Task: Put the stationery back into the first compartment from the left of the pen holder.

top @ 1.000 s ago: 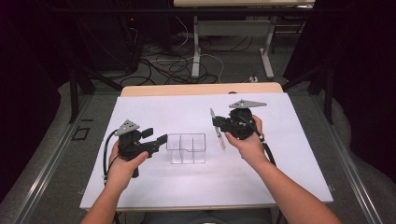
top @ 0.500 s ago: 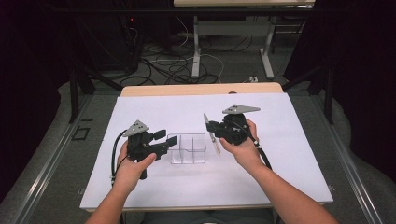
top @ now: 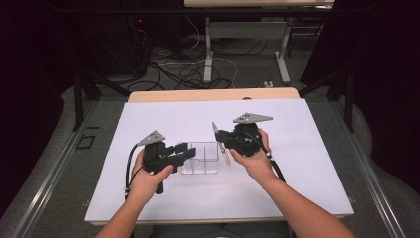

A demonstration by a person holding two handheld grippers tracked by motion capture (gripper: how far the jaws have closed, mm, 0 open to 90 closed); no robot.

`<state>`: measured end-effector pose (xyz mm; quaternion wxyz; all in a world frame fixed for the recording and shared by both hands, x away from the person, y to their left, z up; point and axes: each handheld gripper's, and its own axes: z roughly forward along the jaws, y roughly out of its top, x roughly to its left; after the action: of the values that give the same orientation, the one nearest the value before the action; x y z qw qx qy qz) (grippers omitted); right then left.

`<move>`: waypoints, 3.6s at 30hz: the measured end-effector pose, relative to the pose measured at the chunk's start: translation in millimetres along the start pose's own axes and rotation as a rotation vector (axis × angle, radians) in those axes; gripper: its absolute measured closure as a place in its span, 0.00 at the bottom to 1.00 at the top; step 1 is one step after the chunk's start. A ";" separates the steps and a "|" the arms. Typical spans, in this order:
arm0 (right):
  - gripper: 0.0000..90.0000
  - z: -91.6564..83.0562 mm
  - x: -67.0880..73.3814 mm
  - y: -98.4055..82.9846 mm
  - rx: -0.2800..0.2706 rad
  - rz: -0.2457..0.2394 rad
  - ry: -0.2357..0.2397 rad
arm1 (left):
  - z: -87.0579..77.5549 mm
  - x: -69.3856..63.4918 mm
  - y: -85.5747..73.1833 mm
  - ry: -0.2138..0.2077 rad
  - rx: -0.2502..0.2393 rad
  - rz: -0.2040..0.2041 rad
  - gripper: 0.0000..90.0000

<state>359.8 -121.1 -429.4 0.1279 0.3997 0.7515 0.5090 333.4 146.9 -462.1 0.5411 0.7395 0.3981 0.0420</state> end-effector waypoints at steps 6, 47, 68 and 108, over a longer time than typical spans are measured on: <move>0.89 -0.6 4.5 -1.3 -0.006 0.000 0.009 | 7.4 -6.3 0.2 -0.040 0.019 -0.044 0.63; 0.89 2.8 21.5 -9.8 0.008 -0.006 0.073 | 53.6 -24.6 7.0 -0.146 0.107 -0.198 0.80; 0.89 5.9 25.8 -11.2 0.015 -0.035 0.080 | 54.1 -20.6 8.5 -0.152 0.153 -0.317 0.88; 0.48 -8.9 -14.5 -22.6 0.008 0.105 -0.010 | 3.1 15.8 26.8 0.058 -0.019 -0.225 0.88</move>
<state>353.3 -141.3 -448.1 0.1031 0.4417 0.7310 0.5098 360.2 152.0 -446.9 0.5375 0.6836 0.4936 0.0064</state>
